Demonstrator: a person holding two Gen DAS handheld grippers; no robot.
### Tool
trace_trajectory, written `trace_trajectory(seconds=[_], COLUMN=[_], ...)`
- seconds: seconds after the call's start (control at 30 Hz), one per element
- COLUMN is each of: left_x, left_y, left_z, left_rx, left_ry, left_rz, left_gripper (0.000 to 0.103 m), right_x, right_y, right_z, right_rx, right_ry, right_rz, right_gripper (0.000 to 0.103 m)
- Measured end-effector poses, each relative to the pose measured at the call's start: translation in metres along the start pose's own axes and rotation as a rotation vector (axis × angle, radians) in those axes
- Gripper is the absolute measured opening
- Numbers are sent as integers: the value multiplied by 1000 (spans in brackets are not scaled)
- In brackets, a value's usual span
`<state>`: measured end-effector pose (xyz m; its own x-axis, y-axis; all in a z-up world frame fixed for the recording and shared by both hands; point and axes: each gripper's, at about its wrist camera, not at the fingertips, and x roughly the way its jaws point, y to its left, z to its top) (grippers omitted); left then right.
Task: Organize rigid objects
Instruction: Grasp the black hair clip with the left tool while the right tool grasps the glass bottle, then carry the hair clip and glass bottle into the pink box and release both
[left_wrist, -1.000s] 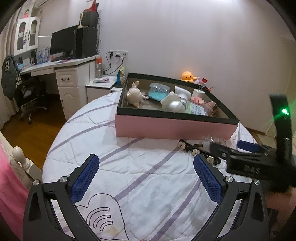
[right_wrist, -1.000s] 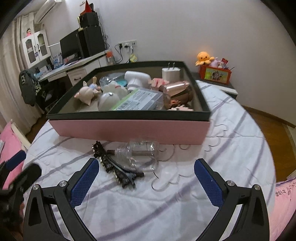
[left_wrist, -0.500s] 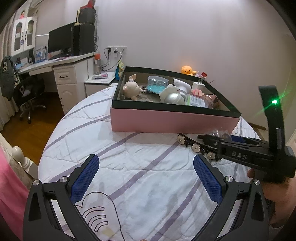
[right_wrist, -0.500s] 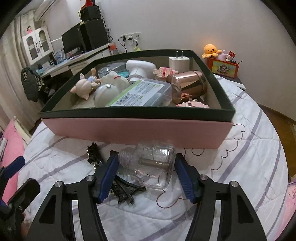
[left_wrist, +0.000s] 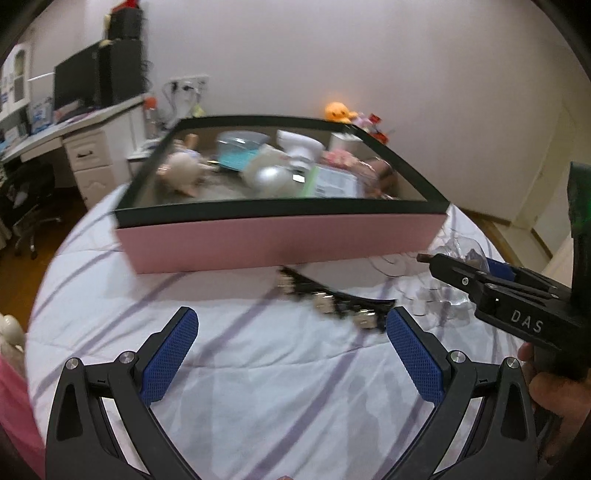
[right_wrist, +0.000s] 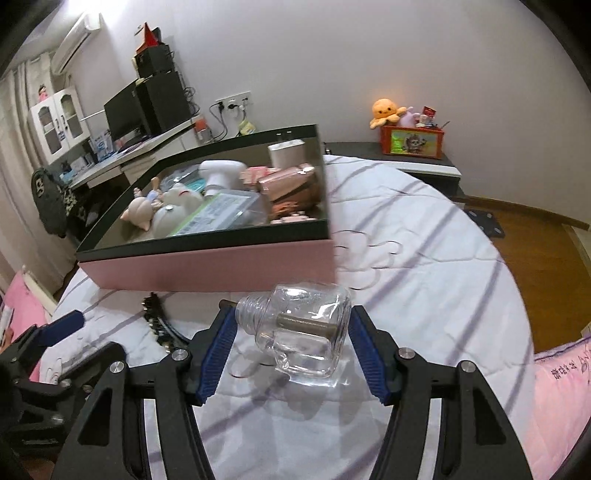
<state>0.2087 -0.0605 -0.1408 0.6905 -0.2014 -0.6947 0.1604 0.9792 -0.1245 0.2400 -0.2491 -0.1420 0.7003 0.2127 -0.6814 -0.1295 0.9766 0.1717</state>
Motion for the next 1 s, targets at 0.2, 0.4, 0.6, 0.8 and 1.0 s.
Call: trace_trajectory(seconds=[0.2, 0.4, 0.6, 0.8, 1.0], left_x=[30, 54, 47, 28, 14], left_y=[-23, -36, -28, -20, -6], left_z=[12, 16, 17, 10, 4], left_rx=[41, 109, 69, 49, 17], left_ry=[73, 154, 123, 70, 46], left_rz=[-1, 52, -19, -57, -75], left_gripper=[103, 94, 83, 79, 79], right_x=[2, 4, 3, -1, -5], right_y=[-18, -19, -18, -16, -12], right_z=[-4, -5, -6, -6, -7], right_rx=[38, 40, 37, 29, 23], right_ry=[5, 9, 7, 5, 2], right_rz=[0, 15, 23, 27, 37], right_gripper=[63, 63, 63, 63, 63])
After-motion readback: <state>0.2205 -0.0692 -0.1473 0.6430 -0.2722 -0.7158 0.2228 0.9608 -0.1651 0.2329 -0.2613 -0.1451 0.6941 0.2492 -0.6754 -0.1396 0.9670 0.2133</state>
